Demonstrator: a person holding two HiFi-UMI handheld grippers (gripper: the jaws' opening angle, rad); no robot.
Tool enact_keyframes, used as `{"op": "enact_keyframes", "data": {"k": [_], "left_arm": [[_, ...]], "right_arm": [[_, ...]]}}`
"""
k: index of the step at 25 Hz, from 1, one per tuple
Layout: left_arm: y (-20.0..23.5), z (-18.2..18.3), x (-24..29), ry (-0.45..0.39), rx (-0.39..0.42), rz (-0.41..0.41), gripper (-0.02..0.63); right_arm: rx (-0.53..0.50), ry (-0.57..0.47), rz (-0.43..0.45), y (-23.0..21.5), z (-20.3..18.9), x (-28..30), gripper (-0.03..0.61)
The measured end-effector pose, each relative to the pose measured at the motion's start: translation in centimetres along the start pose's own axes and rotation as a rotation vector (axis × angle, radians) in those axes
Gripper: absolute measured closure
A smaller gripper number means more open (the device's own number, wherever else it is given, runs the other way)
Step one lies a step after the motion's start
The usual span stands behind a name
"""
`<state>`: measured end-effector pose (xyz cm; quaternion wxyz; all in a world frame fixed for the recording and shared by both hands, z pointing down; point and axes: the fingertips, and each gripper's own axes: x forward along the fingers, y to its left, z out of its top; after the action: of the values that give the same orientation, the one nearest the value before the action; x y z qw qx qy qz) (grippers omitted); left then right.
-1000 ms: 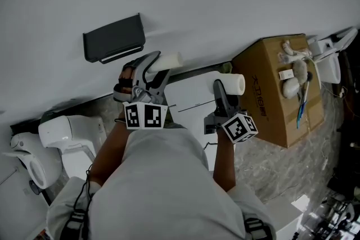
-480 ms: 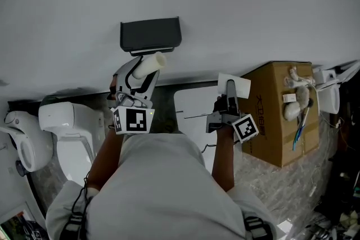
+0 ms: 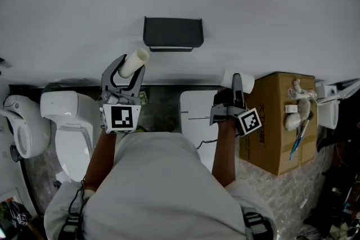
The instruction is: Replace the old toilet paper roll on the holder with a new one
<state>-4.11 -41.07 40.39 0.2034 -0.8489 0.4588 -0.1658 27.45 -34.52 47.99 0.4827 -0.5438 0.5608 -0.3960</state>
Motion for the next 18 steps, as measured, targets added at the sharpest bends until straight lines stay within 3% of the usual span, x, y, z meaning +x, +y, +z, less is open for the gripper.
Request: {"op": "enact_keyframes", "data": {"k": [11,18], "left_arm": [[4.6,-4.3,-3.0,0.102,-0.046,0.1,0.379],[8.0,-6.8,-5.8,0.148,-0.083,0.189,0.379]], "right_arm": [[0.086,0.07,0.053,1.1,-4.3,6.8,0.285],[0.24,0.091,0.086,1.7,-8.1,9.9,0.285]]}}
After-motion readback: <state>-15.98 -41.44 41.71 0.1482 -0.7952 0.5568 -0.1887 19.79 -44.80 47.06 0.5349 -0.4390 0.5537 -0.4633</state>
